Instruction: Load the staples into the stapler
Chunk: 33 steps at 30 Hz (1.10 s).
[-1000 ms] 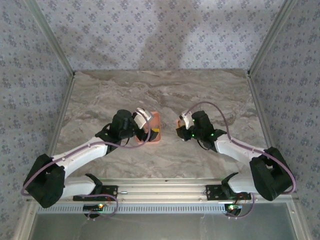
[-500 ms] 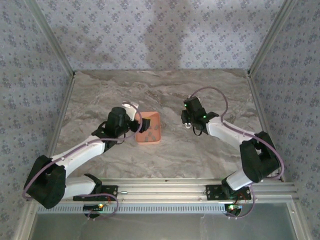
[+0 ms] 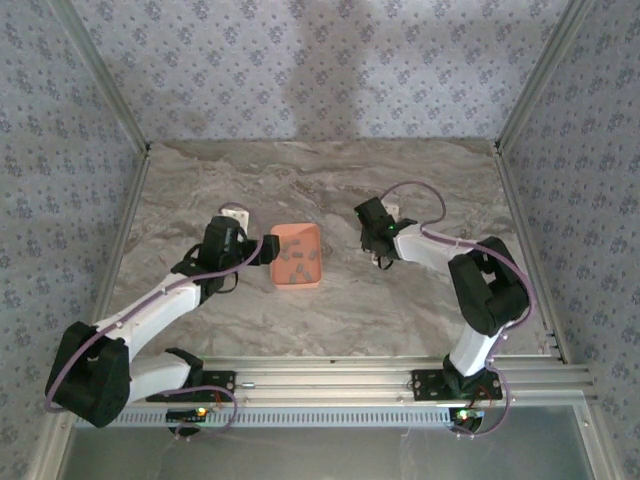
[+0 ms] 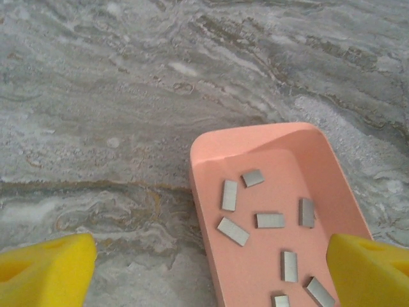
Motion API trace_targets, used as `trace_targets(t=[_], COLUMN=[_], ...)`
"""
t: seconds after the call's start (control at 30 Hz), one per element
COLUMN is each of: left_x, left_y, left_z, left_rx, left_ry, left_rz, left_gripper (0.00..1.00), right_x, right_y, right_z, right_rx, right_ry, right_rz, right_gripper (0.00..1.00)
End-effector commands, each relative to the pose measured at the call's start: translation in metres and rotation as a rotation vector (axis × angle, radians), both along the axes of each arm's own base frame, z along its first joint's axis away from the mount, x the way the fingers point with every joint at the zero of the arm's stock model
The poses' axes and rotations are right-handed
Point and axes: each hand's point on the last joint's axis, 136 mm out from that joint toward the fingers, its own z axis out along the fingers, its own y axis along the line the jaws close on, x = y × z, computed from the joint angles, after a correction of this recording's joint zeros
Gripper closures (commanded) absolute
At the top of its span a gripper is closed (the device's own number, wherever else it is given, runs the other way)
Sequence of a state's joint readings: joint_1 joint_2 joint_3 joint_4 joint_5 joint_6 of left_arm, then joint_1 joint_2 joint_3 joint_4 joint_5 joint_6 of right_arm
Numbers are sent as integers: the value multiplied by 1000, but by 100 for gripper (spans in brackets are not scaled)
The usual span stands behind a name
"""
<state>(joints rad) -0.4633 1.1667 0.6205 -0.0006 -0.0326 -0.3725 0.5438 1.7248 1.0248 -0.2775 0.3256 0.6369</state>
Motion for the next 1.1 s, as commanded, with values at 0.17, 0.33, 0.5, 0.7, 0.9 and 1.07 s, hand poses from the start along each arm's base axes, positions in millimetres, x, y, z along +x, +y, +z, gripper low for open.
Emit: trace_targets(t=[0.17,0.33,0.5,0.7,0.9,1.07], left_x=[-9,-13,-18,-23,-25,-26], left_y=[16,25,36,46,51,56], left_z=[-14,-14,-14,-21,-26,-30], left_rx=[-7,-12,-27,-37,-72,-151], left_ry=[44,31,32,45,75,111], left_rz=[71,109,148,185,228,277], left_gripper=[7,7,7,4,2,2], right_x=[11,13,11,7,7,6], right_y=[30,47,54,53,50,47], right_z=[4,-4,-11,-18,-2,19], right_rx=[25,38,37,34,32,40], right_ry=[-14,10,31,62,35,-4], right_rz=[29,62,67,53,51,53], right_gripper=[88,87,84,75,58,47])
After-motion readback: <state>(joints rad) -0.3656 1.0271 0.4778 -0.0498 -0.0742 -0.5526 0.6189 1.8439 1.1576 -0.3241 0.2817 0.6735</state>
